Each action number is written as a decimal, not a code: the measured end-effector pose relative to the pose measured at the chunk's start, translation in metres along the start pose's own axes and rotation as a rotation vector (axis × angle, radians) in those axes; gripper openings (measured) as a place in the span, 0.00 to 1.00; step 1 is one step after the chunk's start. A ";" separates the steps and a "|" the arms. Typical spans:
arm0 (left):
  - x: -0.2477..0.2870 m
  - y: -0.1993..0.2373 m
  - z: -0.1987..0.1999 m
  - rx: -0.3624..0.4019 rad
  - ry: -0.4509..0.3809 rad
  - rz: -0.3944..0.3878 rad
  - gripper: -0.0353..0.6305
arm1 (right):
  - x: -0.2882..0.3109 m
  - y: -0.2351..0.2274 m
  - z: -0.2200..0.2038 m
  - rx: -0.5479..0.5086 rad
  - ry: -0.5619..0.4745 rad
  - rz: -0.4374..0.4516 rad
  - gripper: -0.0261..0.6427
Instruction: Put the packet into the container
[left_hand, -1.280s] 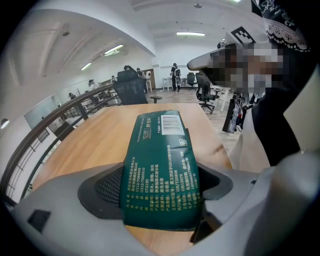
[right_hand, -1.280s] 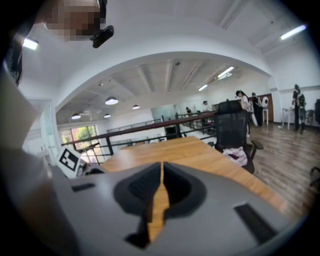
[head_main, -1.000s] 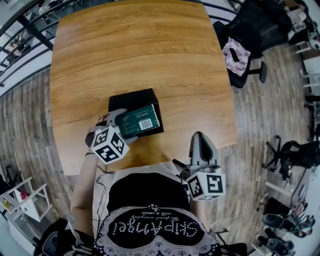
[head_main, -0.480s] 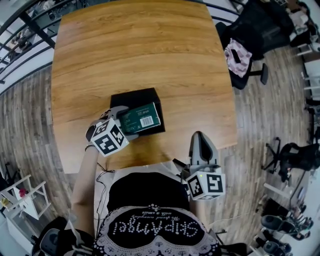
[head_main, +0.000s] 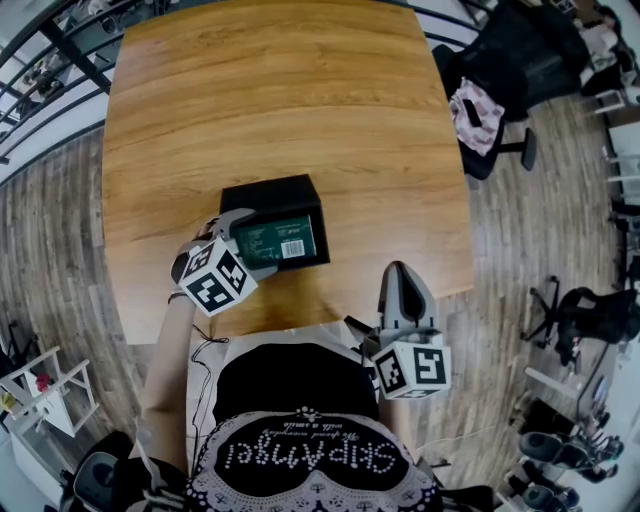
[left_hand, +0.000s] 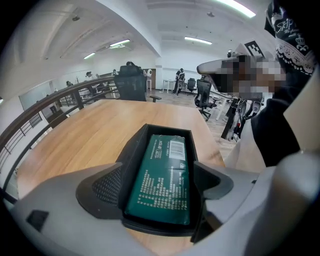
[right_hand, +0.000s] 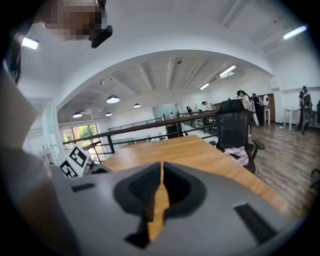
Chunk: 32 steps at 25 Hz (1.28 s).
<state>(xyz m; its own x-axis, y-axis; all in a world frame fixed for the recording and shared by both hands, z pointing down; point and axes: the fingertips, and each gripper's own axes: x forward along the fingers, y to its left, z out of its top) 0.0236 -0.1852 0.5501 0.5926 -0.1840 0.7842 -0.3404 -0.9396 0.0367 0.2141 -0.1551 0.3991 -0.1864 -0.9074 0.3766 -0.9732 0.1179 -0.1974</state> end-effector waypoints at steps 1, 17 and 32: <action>-0.001 0.000 0.000 0.001 -0.001 0.005 0.73 | 0.000 0.000 0.000 0.000 0.000 0.001 0.10; -0.032 0.027 0.025 -0.136 -0.194 0.195 0.52 | 0.000 0.005 0.001 -0.002 -0.001 0.012 0.10; -0.065 0.072 0.032 -0.268 -0.299 0.450 0.09 | 0.005 0.002 0.009 -0.006 -0.008 0.001 0.10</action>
<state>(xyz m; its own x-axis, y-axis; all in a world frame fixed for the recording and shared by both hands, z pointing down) -0.0159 -0.2502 0.4818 0.5144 -0.6561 0.5522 -0.7542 -0.6526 -0.0728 0.2123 -0.1630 0.3924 -0.1861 -0.9107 0.3688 -0.9739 0.1212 -0.1922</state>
